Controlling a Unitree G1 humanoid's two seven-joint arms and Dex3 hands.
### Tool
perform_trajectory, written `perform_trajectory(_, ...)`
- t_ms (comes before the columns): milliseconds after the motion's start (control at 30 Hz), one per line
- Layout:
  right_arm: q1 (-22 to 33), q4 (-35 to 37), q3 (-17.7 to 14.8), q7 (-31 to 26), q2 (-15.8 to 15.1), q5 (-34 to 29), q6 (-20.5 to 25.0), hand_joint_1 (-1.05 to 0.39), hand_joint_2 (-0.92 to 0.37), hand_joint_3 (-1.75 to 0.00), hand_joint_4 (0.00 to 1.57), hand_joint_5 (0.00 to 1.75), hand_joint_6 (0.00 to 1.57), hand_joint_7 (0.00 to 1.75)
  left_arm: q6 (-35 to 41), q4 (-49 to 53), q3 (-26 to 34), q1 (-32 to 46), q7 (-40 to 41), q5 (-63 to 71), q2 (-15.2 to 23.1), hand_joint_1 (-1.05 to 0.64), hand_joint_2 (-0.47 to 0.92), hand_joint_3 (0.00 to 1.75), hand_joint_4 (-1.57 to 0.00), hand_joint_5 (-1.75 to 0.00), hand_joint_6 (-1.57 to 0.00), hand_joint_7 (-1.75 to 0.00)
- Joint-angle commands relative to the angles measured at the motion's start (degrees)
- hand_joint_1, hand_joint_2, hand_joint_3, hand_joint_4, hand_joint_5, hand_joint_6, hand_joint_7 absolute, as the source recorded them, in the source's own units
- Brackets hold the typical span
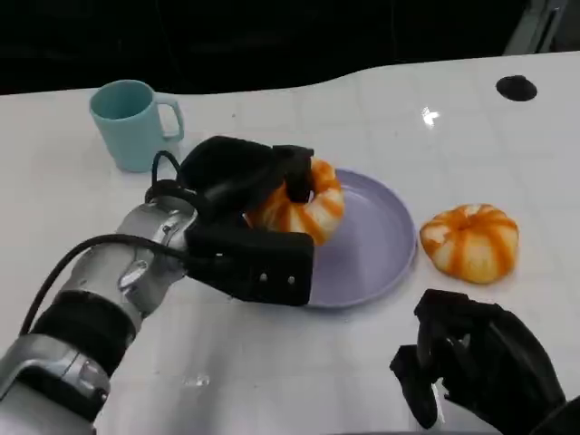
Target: Grasp the bread from the table and place it into the plate.
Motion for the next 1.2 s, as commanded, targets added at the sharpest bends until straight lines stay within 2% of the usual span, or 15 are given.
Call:
perform_trajectory(33, 0.23, -0.41, -0.3, -0.06, -0.44, 0.36, -0.25, -0.94, -0.69, -0.58, 1.18, 1.68, 1.01, 1.55, 0.44, 2.02, 0.05, -3.01, -3.95, -2.45, -0.49, -0.26, 0.76, 0.51, -0.68, -1.55, -0.83, -0.6)
perform_trajectory(67, 0.25, -0.44, -0.32, -0.07, -0.38, 0.47, -0.22, -0.94, -0.69, -0.58, 1.18, 1.68, 1.01, 1.55, 0.63, 2.17, -0.09, -3.19, -4.78, -2.67, -0.58, -0.3, 0.85, 0.32, -0.63, -1.44, -0.84, -0.33)
perform_trajectory(100, 0.28, -0.55, -0.31, -0.23, -0.34, 0.48, -0.06, -0.94, -0.69, -0.57, 1.18, 1.68, 1.01, 1.55, 0.73, 2.25, -0.42, -3.34, -5.36, -2.62, -0.53, -0.34, 0.89, 0.26, -0.59, -1.32, -0.8, -0.2)
perform_trajectory(133, 0.3, -0.58, -0.31, -0.28, -0.33, 0.48, -0.01, -0.94, -0.69, -0.57, 1.19, 1.68, 1.01, 1.55, 0.95, 2.29, -1.06, -3.54, -5.81, -2.11, -0.37, -0.38, 0.9, 0.24, -0.57, -1.07, -0.76, -0.11)
perform_trajectory(167, 0.39, -0.72, -0.25, -0.33, -0.31, 0.46, 0.05, -0.94, -0.69, -0.57, 1.18, 1.68, 1.01, 1.55, 1.37, 2.11, -1.75, -3.67, -6.4, -1.55, -0.18, -0.45, 0.91, 0.26, -0.53, -0.69, -0.65, -0.05)
perform_trajectory(200, 0.5, -0.88, -0.18, -0.4, -0.3, 0.42, 0.09, -0.94, -0.69, -0.57, 1.18, 1.68, 1.01, 1.55, 1.69, 1.91, -2.26, -3.71, -6.73, -1.14, -0.04, -0.5, 0.92, 0.27, -0.51, -0.47, -0.58, -0.03)
perform_trajectory(267, 0.65, -1.06, -0.05, -0.34, -0.28, 0.27, -0.23, -0.94, -0.69, -0.57, 1.18, 1.68, 1.01, 1.55, 2.39, 1.3, -2.8, -3.53, -7.57, -0.96, 0.17, -0.63, 0.92, 0.31, -0.45, -0.25, -0.45, -0.01)
perform_trajectory(367, 0.72, -1.12, -0.04, -0.3, -0.27, 0.34, -0.32, -0.94, -0.69, -0.57, 1.18, 1.69, 1.01, 1.56, 3.05, 0.57, -3.26, -3.32, -9.45, -1.01, 0.63, -0.78, 0.92, 0.38, -0.37, -0.16, -0.32, 0.0)
perform_trajectory(533, 0.9, -1.34, 0.07, -0.16, -0.23, 0.4, -0.53, -0.93, -0.7, -0.57, 1.19, 1.68, 1.01, 1.55, 3.6, -0.54, -3.4, -3.02, -12.51, -1.37, 1.43, -0.91, 0.92, 0.5, -0.32, -0.12, -0.32, -0.01)
perform_trajectory(733, 1.02, -1.71, 0.19, -0.62, -0.44, 0.09, -0.38, -0.95, -0.69, -0.57, 1.19, 1.67, 1.01, 1.55, 3.99, -3.66, -2.6, -1.56, -14.42, -2.06, 2.81, -0.92, 0.92, 0.52, -0.32, -0.12, -0.36, -0.03)
perform_trajectory(900, 0.91, -1.53, 0.07, -0.64, -0.44, 0.32, -0.48, -0.94, -0.7, -0.57, 1.19, 1.65, 1.01, 1.54, 1.82, -8.15, 0.61, 2.14, -13.73, -6.44, 4.71, -0.86, 0.92, 0.46, -0.38, -0.14, -0.42, -0.04)
perform_trajectory(1067, 0.85, -1.61, -0.1, -0.61, -0.64, 0.66, 0.07, -0.94, -0.7, -0.56, 1.19, 1.66, 1.01, 1.53, -2.83, -12.11, 6.26, 7.62, -13.48, -14.71, 5.52, -0.76, 0.92, 0.36, -0.52, -0.21, -0.56, -0.08)
perform_trajectory(1133, 0.88, -1.67, -0.15, -0.65, -0.64, 0.73, 0.17, -0.93, -0.7, -0.57, 1.19, 1.66, 1.01, 1.54, -4.23, -13.83, 8.96, 10.43, -14.23, -19.44, 4.88, -0.73, 0.92, 0.33, -0.6, -0.29, -0.62, -0.09)
perform_trajectory(1200, 0.86, -1.59, -0.23, -0.49, -0.64, 0.91, 0.22, -0.93, -0.69, -0.57, 1.19, 1.66, 1.01, 1.54, -6.19, -14.66, 11.05, 12.7, -15.08, -23.98, 4.12, -0.69, 0.92, 0.31, -0.52, -0.64, -0.69, -0.07)
